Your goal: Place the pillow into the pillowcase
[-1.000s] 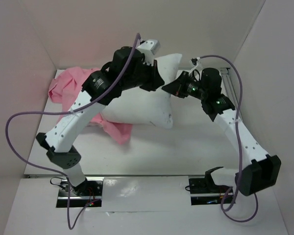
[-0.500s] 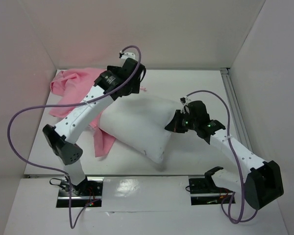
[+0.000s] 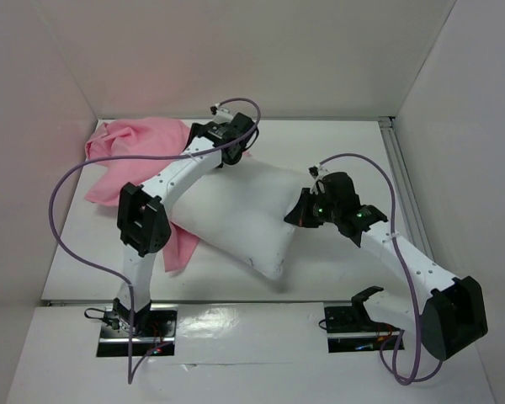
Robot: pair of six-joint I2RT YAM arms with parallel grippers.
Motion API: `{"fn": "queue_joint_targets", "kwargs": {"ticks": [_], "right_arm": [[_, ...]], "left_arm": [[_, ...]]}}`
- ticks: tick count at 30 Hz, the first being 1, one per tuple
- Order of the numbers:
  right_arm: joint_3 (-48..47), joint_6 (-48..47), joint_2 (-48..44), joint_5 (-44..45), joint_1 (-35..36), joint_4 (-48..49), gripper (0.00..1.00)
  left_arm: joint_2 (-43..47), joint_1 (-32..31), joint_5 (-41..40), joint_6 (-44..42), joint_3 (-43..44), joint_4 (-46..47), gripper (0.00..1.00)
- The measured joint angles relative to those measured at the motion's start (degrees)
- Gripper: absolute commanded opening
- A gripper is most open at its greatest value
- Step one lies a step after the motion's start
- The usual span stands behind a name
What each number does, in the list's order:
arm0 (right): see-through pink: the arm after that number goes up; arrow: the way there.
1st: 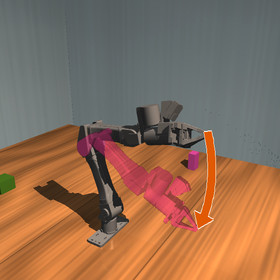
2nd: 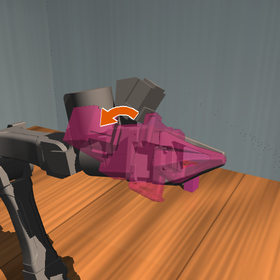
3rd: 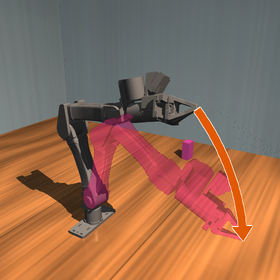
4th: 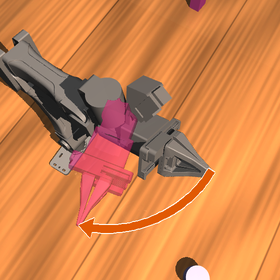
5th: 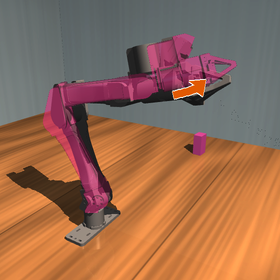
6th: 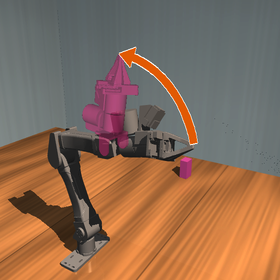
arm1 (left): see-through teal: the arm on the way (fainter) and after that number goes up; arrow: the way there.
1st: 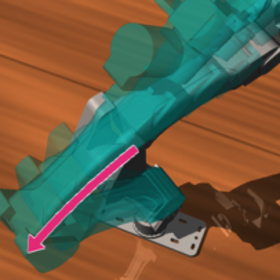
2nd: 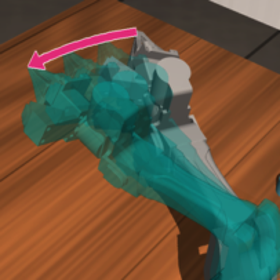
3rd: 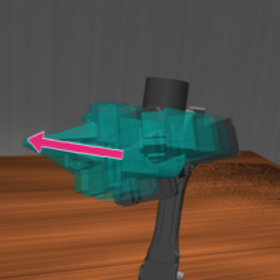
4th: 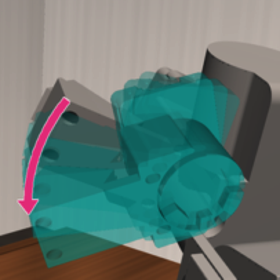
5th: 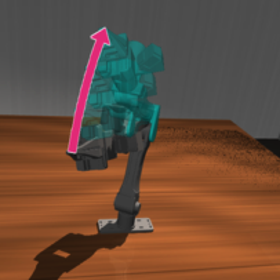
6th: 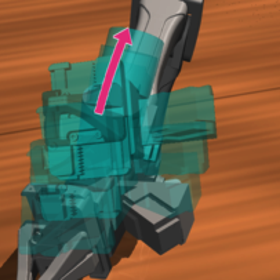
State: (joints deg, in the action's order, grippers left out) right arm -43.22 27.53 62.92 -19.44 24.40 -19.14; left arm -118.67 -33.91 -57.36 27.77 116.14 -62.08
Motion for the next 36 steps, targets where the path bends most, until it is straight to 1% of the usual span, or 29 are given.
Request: {"fn": "queue_joint_targets", "kwargs": {"ticks": [2, 3, 4, 6, 7, 11, 13, 15, 17, 20, 22, 24, 25, 27, 29, 31, 34, 36], "right_arm": [[-0.02, -0.09, 0.02, 0.17, 0.11, -0.15, 0.00], [-0.02, -0.15, 0.02, 0.24, 0.11, -0.22, 0.00], [-0.04, -0.17, 0.00, 0.35, 0.11, -0.24, 0.00], [-0.31, -0.22, 0.02, 0.66, 0.11, -0.61, 0.00], [-0.39, -0.24, 0.04, 0.74, 0.11, -0.66, 0.00], [-0.50, -0.28, 0.70, 0.96, 0.11, -0.42, 0.00], [-0.74, 0.15, 1.99, 0.48, 0.11, 0.50, 0.00], [-2.12, 0.81, 4.74, -0.74, 0.07, 1.03, 0.00], [-7.50, 1.18, 9.35, -2.01, 0.11, -1.40, 0.00], [-20.48, 0.79, 14.75, -2.01, 0.39, -6.05, 0.00], [-29.29, 0.20, 14.82, -1.70, 0.55, -7.08, 0.00], [-34.29, -0.20, 11.96, -1.70, 0.59, -5.99, 0.00], [-34.71, -0.22, 9.90, -1.70, 0.59, -4.46, 0.00], [-32.70, -0.02, 4.85, -1.68, 0.70, -0.57, 0.00], [-26.29, 0.66, -0.20, -1.79, 1.62, 4.96, 0.00], [-19.71, 1.22, -3.39, -1.70, 3.67, 7.54, 0.00], [-9.20, 1.62, -3.87, -0.22, 8.04, 8.83, 0.00], [-3.13, 1.57, -1.09, 1.14, 11.21, 6.88, 0.00]], "left_arm": [[0.00, 1.31, -0.28, 0.37, 0.50, -0.26, 0.67], [0.00, 2.23, -0.35, 0.68, 0.57, -0.35, 0.51], [0.00, 2.97, -0.35, 1.05, 0.61, -0.42, 0.40], [-0.15, 4.17, -0.17, 1.03, 0.81, -0.81, 0.08], [-0.26, 4.68, 0.09, 1.18, 1.09, -1.03, 0.00], [-0.02, 4.85, 4.46, -0.61, 3.23, -1.88, 0.00], [1.42, 3.08, 10.16, -2.43, 3.30, -0.55, 0.00], [3.93, -0.22, 17.42, -4.59, 3.61, 0.72, 0.00], [6.14, -3.10, 25.18, -5.77, 6.10, 0.33, 0.00], [8.50, -5.75, 37.92, -6.32, 16.13, -0.46, 0.00], [12.48, -5.64, 43.50, -5.05, 18.86, 0.37, 0.00], [17.31, -5.11, 45.90, -4.00, 17.99, 2.16, 0.00], [19.91, -4.94, 46.58, -3.37, 17.07, 3.15, 0.00], [24.59, -4.87, 47.50, -2.03, 14.51, 5.66, 0.00], [27.32, -4.87, 48.35, -0.87, 10.49, 7.48, 0.00], [27.87, -4.81, 48.17, -0.22, 7.21, 7.72, 0.00], [24.37, -4.50, 46.69, 0.83, 3.39, 6.34, 0.00], [19.76, -4.39, 45.40, 1.18, 1.57, 5.42, 0.00]]}}
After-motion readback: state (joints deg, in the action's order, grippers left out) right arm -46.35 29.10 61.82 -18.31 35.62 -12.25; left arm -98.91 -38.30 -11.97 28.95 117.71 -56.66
